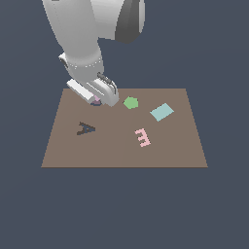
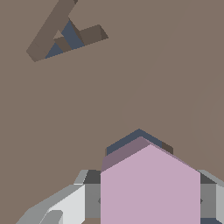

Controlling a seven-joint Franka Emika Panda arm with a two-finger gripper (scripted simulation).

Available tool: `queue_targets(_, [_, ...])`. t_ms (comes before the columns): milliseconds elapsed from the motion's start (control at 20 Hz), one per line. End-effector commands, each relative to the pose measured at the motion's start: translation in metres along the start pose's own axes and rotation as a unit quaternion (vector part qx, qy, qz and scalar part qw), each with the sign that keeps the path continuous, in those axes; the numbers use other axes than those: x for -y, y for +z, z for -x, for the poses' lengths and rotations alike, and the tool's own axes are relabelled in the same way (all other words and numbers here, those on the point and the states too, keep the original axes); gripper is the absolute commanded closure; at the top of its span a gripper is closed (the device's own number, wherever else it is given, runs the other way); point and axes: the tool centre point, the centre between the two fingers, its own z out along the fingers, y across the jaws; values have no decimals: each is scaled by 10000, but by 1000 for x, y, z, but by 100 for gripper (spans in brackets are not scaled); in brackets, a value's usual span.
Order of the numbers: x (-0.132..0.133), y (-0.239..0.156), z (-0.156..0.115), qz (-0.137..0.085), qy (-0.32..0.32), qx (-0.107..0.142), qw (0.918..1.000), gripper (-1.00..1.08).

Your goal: Insert a designated object into the corresponding slot on a board.

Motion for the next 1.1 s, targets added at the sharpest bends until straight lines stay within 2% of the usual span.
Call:
queue_targets(0, [-2,0,-2,-2,-43,-1,10000,108])
queue_targets(550, [-2,10,-3,2,-53,0,10000,108])
queue_targets(600, [-2,10,-3,2,-53,0,10000,-92])
queue_targets(1050, [-2,10,-3,2,-53,0,10000,-92])
